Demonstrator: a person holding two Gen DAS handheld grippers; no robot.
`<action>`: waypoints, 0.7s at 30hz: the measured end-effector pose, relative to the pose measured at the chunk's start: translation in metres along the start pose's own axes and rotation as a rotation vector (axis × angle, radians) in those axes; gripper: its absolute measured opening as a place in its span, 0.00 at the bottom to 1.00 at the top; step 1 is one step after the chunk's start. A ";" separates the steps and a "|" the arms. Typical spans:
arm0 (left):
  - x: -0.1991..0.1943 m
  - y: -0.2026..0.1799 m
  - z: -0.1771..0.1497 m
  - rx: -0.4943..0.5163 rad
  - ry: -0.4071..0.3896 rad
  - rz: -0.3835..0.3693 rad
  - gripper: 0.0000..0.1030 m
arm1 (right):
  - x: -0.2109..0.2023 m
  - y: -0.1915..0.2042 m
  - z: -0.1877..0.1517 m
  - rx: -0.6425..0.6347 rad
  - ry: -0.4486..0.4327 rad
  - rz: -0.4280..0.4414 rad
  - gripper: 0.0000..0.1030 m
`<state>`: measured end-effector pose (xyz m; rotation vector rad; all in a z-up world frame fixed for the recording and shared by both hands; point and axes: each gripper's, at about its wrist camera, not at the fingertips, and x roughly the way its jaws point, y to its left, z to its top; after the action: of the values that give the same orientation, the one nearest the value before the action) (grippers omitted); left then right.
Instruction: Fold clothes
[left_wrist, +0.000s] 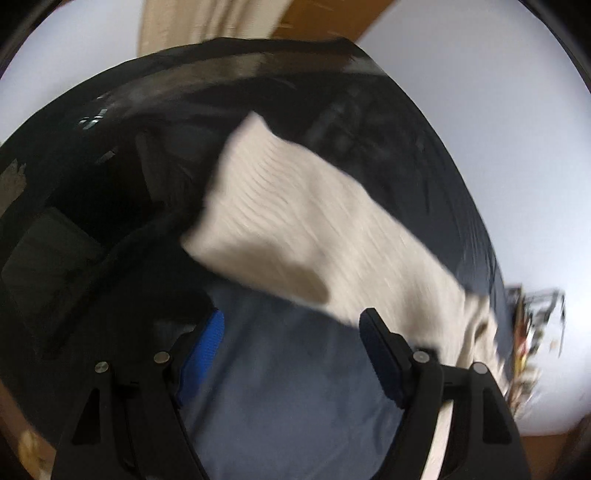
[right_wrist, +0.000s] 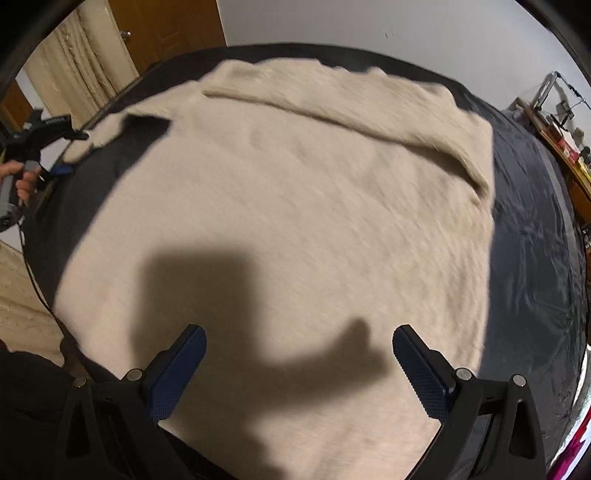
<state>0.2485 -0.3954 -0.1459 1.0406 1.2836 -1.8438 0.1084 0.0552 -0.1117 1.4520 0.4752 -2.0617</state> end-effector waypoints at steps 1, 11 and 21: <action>0.001 0.004 0.005 -0.006 0.000 -0.009 0.77 | -0.001 0.010 0.005 -0.002 -0.006 0.007 1.00; 0.000 0.015 0.032 0.026 -0.048 -0.092 0.78 | 0.010 0.069 0.005 -0.076 -0.001 0.039 1.00; 0.000 0.018 0.042 0.079 -0.016 -0.138 0.53 | 0.018 0.084 0.019 -0.060 0.019 0.059 1.00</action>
<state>0.2540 -0.4410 -0.1455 0.9977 1.3109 -2.0174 0.1432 -0.0257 -0.1196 1.4349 0.4914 -1.9730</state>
